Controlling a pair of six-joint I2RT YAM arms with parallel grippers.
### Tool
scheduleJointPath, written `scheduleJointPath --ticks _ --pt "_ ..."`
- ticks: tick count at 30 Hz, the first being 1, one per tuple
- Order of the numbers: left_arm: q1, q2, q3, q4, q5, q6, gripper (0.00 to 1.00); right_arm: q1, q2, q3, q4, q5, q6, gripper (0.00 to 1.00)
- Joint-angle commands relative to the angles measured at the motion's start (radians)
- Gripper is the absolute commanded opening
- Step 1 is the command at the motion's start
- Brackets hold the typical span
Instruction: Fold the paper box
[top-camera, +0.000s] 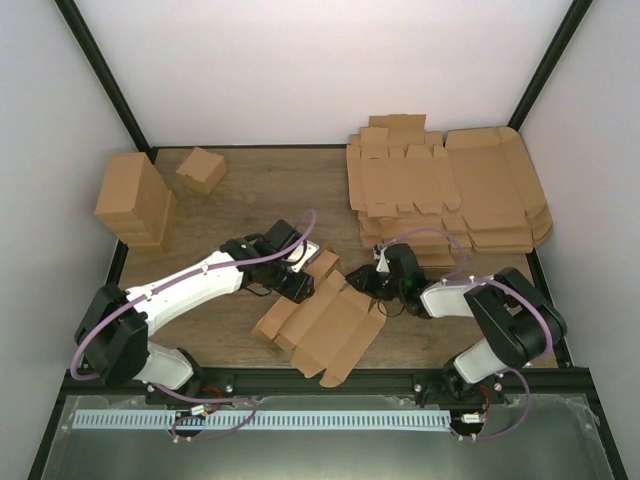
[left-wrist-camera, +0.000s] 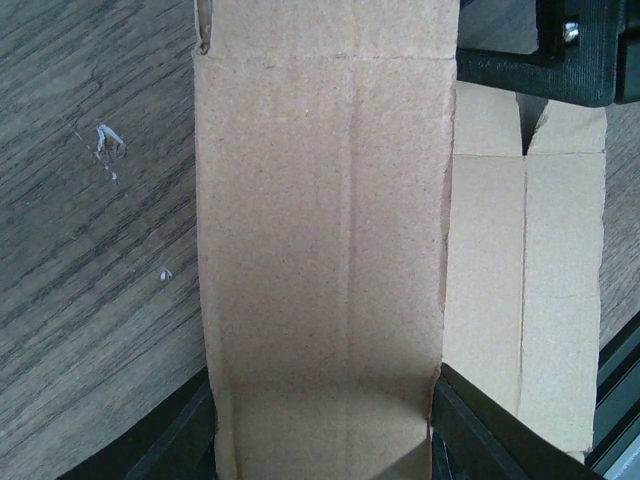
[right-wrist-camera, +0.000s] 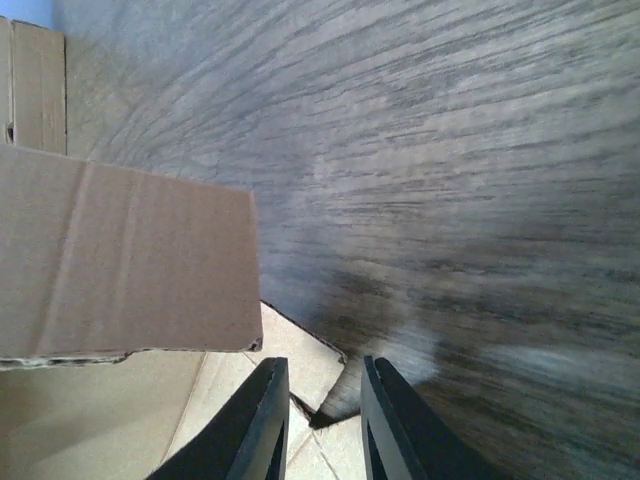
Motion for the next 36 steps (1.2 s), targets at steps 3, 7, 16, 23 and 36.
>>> scheduleJointPath --ticks 3,7,16,23,36 --pt "-0.007 -0.033 0.000 0.007 0.000 -0.002 0.51 -0.035 0.060 -0.012 0.105 -0.030 0.011 0.18" --pt "-0.007 -0.038 -0.002 0.014 0.009 -0.004 0.51 -0.040 0.112 0.009 0.141 -0.078 0.011 0.17" --pt "-0.006 -0.032 -0.003 0.018 -0.002 -0.012 0.50 -0.040 0.113 -0.038 0.292 -0.197 -0.049 0.29" --pt "-0.007 -0.020 0.006 0.009 -0.029 -0.021 0.50 -0.040 0.062 -0.083 0.347 -0.290 -0.115 0.28" --pt "-0.011 0.003 0.033 -0.015 -0.006 -0.020 0.50 -0.037 0.037 -0.047 0.244 -0.341 -0.257 0.29"
